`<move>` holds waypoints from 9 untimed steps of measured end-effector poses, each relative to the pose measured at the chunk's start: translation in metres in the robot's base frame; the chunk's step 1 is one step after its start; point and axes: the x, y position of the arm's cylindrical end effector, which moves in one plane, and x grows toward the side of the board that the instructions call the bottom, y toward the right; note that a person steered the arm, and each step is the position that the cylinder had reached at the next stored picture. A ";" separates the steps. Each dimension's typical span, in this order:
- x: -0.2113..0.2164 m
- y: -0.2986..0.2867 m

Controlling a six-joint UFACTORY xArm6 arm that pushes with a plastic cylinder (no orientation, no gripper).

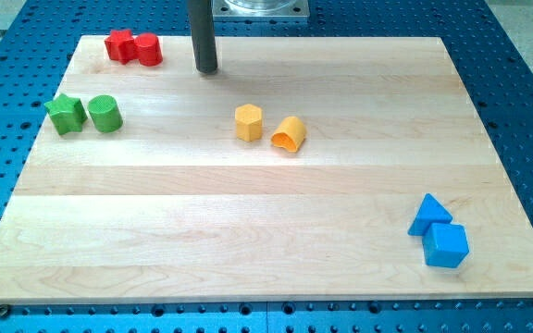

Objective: Slightly move the green blocks to the center left of the board

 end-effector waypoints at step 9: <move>0.106 -0.160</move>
